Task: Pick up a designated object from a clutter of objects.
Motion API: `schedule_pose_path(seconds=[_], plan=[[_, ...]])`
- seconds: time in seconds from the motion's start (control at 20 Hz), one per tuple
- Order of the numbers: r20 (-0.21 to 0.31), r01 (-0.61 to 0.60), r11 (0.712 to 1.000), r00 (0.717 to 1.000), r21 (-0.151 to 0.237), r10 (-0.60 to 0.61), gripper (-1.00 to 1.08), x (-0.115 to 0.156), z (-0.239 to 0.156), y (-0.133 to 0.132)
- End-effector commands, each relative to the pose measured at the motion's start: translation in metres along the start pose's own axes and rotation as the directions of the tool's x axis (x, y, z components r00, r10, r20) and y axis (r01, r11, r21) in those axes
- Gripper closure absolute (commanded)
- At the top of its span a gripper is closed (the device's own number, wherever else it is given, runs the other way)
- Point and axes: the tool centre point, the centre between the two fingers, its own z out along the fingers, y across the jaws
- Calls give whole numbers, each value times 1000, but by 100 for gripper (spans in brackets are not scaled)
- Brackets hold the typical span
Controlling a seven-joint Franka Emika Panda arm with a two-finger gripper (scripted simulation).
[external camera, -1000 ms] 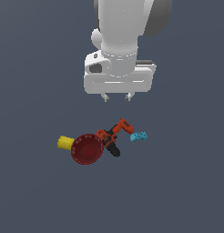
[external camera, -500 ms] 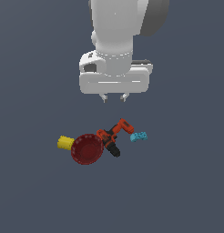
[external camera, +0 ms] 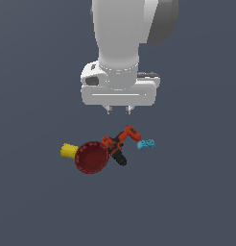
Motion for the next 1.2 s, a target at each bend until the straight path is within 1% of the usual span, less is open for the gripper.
schedule_pose_path(seconds=[0.0,0.3,0.55,0.85,1.15], plan=[[20,-25,1000,999,-3,25,-20,7,6,2],[83,-108,994,991,-21,109,-20,31,27,10],[142,-187,981,971,-52,193,-20,53,51,19],[205,-276,956,934,-104,292,-20,73,84,30],[256,-355,920,885,-169,388,-20,89,121,41]])
